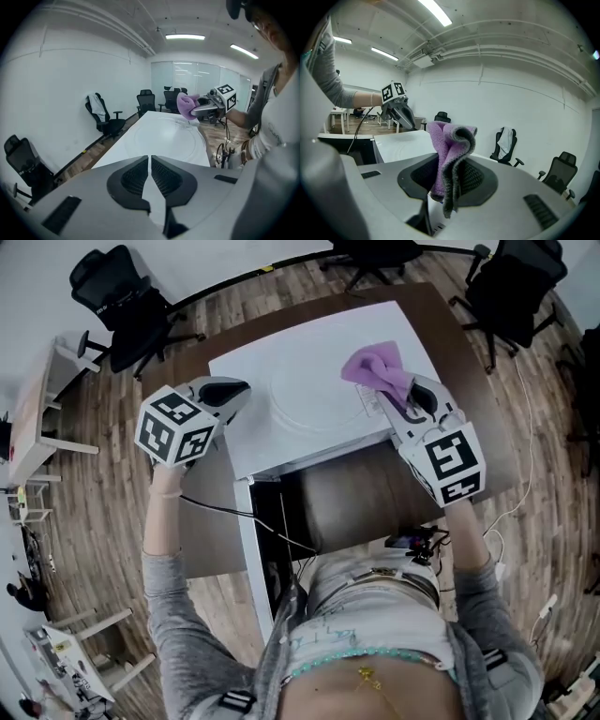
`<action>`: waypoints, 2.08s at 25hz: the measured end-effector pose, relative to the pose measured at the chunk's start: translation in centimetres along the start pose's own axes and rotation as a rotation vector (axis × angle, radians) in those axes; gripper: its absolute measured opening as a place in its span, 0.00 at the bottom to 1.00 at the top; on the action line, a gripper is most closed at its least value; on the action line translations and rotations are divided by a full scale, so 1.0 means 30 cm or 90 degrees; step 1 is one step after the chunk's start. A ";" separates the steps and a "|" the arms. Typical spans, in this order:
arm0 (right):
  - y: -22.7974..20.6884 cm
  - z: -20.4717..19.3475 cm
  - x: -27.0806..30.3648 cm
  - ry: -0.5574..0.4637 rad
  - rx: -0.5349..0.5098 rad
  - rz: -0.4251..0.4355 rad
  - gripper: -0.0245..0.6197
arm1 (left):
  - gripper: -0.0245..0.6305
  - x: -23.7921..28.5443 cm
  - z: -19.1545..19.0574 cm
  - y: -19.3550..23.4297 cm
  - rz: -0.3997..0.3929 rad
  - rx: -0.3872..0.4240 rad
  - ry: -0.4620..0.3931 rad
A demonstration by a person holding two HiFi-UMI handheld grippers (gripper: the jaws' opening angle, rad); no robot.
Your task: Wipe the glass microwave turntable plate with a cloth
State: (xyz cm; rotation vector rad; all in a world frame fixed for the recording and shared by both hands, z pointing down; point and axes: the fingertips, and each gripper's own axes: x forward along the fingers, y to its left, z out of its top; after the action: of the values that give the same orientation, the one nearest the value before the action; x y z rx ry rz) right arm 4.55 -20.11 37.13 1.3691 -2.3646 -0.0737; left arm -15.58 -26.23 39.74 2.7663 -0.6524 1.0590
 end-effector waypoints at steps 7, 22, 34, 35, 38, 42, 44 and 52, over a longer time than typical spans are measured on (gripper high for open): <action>0.004 0.005 -0.018 -0.005 -0.001 0.007 0.21 | 0.22 0.075 -0.098 0.024 -0.073 -0.070 0.097; -0.058 0.007 -0.028 -0.005 -0.025 -0.005 0.21 | 0.23 0.138 -0.093 0.040 -0.122 -0.258 0.160; -0.023 0.020 0.101 0.048 -0.139 0.065 0.21 | 0.21 0.146 -0.089 0.044 -0.084 -0.294 0.137; -0.019 0.025 0.118 0.055 -0.152 0.074 0.21 | 0.21 0.145 -0.088 0.045 -0.084 -0.294 0.126; -0.010 0.035 0.168 0.076 -0.182 0.095 0.21 | 0.21 0.143 -0.087 0.044 -0.080 -0.290 0.108; 0.013 0.033 0.223 0.121 -0.201 0.140 0.21 | 0.21 0.139 -0.079 0.039 -0.071 -0.284 0.110; 0.031 0.038 0.245 0.134 -0.204 0.164 0.21 | 0.21 0.140 -0.077 0.037 -0.068 -0.283 0.112; 0.093 0.058 0.312 0.173 -0.242 0.223 0.21 | 0.21 0.140 -0.079 0.046 -0.059 -0.286 0.108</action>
State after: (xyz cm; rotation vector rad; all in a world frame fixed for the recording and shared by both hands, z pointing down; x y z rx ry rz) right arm -2.46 -26.81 39.18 0.7294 -2.1820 -0.2109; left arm -14.82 -28.36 44.21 2.2740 -0.6392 0.9739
